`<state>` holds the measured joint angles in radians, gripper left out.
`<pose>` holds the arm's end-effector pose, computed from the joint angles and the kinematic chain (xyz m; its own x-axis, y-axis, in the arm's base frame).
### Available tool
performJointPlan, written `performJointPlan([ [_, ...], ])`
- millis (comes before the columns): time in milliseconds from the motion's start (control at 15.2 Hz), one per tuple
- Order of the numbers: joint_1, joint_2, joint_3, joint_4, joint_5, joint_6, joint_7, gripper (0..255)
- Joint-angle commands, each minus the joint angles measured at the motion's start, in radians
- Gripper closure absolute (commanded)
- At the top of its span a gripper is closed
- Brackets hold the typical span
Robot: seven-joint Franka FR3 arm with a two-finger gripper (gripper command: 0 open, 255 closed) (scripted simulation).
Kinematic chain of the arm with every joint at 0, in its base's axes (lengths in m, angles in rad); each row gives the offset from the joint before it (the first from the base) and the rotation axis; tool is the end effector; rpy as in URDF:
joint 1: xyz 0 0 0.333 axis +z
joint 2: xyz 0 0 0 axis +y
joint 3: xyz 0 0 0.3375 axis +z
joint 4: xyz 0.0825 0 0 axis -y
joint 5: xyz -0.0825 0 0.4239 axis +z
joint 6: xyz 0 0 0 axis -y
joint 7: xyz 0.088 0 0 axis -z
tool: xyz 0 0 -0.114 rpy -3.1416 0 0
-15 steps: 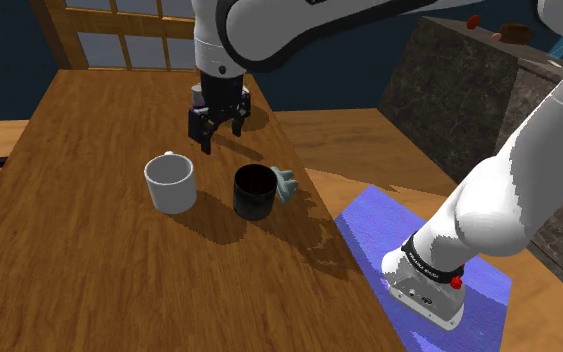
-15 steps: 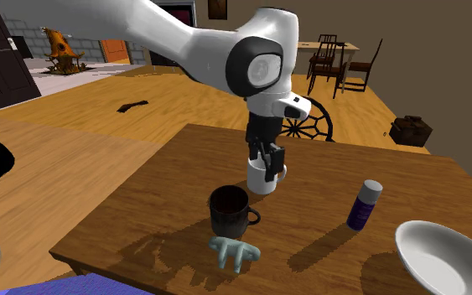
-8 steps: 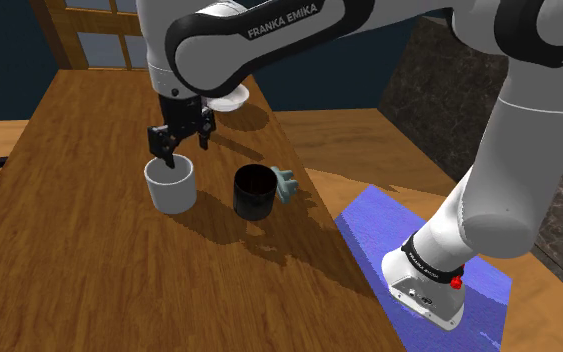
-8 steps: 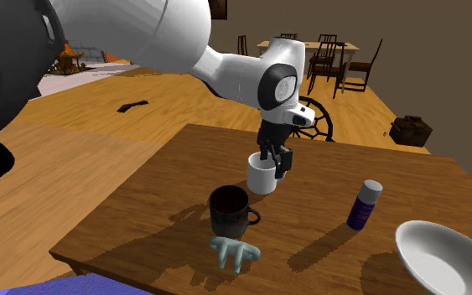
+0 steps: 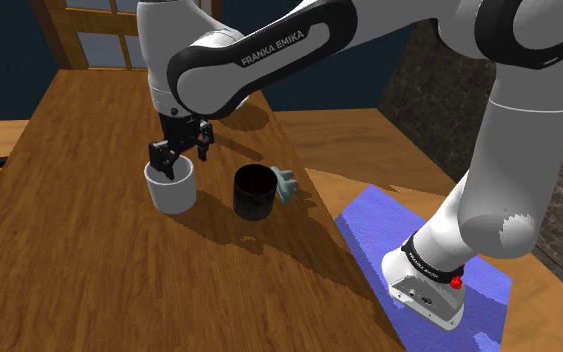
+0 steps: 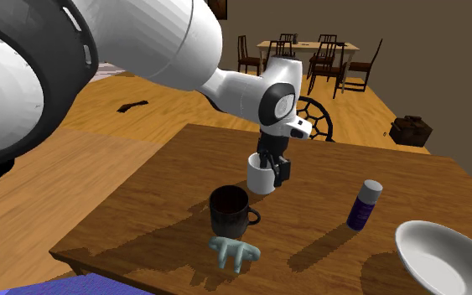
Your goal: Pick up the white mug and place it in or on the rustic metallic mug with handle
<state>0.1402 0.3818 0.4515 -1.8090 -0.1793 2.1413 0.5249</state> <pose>0.5787 0.3534 0.3410 0.9906 0.1364 -0.0115 0.1363 -0.9906 -0.0086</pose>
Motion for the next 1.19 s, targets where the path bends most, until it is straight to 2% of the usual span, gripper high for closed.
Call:
performJointPlan([
  [0,0.0,0.001,-0.001,-0.004,-0.001,0.005,0.0,0],
  [396,0.0,0.001,-0.001,-0.003,-0.001,0.005,0.0,0],
  [462,0.0,0.001,-0.001,-0.003,-0.001,0.005,0.0,255],
  [1122,-0.001,-0.005,0.001,0.002,0.003,-0.006,-0.002,255],
])
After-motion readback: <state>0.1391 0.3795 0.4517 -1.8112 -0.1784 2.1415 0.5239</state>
